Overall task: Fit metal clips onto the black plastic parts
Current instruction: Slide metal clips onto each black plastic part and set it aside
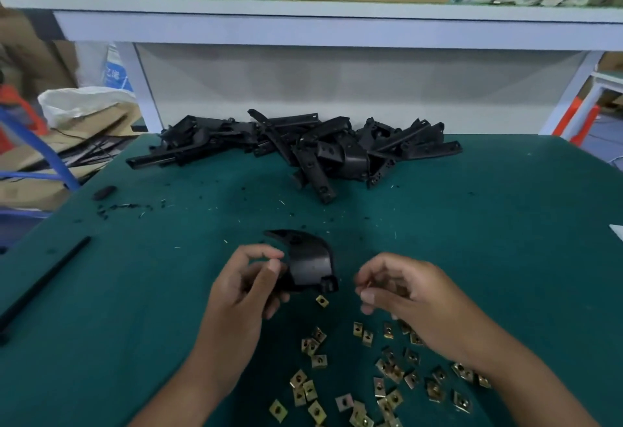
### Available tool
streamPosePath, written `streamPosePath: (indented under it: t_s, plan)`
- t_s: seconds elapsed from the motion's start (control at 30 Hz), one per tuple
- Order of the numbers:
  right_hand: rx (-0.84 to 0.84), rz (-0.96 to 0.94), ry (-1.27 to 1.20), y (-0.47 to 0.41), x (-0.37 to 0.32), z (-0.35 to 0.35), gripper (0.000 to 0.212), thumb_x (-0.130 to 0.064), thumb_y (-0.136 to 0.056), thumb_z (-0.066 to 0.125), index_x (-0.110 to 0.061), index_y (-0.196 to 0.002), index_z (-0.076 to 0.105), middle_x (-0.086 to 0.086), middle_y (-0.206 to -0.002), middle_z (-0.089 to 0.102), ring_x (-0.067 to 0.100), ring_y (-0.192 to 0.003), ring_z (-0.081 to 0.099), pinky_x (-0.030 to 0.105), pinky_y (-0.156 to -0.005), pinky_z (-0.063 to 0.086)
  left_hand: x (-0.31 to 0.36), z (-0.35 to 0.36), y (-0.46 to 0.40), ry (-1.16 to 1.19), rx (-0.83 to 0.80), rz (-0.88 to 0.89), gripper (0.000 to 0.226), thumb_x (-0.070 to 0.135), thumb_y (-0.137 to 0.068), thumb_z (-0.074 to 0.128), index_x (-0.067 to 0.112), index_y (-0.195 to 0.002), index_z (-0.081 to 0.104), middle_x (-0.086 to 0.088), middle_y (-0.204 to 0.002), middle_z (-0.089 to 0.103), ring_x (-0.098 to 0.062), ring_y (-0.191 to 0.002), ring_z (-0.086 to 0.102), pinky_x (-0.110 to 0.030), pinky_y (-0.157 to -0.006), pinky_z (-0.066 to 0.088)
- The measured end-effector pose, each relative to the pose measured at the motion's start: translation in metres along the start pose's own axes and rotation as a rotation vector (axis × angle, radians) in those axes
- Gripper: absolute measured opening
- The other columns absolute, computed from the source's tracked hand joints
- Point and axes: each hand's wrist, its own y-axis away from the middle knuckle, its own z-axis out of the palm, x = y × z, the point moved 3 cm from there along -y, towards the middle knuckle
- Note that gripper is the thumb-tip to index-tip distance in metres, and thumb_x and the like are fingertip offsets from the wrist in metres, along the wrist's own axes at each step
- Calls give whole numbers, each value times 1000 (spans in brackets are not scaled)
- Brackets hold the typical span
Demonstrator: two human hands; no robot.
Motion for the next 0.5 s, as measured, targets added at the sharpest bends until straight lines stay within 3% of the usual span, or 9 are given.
streamPosePath:
  t_s: [0.1, 0.2, 0.3, 0.4, 0.5]
  plan:
    - [21, -10, -40, 1, 2, 2, 12, -44, -83, 66, -44, -96, 67, -8, -89, 76, 5, -88, 71, 12, -69, 48, 6, 3, 0, 0, -94, 23, 18, 42, -78, 69, 28, -88, 72, 7, -72, 64, -9, -64, 59, -17, -59, 46]
    - [34, 1, -24, 2, 6, 0, 14, -38, -84, 71, -42, -97, 70, -9, -84, 76, 4, -82, 71, 13, -69, 49, 5, 1, 2, -108, -68, 77, 28, 35, -60, 84, 32, -85, 74, 12, -96, 74, -7, -84, 71, -15, -75, 55]
    - [51, 4, 34, 4, 9, -3, 12, -28, -85, 77, -35, -93, 72, -14, -82, 75, 2, -79, 69, 13, -70, 49, 12, -2, 4, -265, 38, 315, 15, 43, -73, 84, 37, -82, 73, 9, -100, 74, -13, -97, 71, -26, -85, 57]
    - [51, 9, 69, 5, 7, -3, 14, -27, -86, 77, -38, -92, 72, -16, -91, 75, 2, -88, 70, 18, -77, 53, 26, -7, 7, -323, 99, 610, 16, 49, -82, 78, 38, -87, 68, 8, -115, 71, -20, -109, 69, -33, -89, 56]
    - [51, 12, 86, 6, 6, -3, 12, -35, -83, 76, -40, -93, 72, -17, -94, 74, 3, -91, 69, 24, -79, 55, 43, -15, 9, -204, 203, 765, 13, 47, -88, 75, 43, -94, 65, 21, -110, 72, -8, -103, 69, -21, -89, 52]
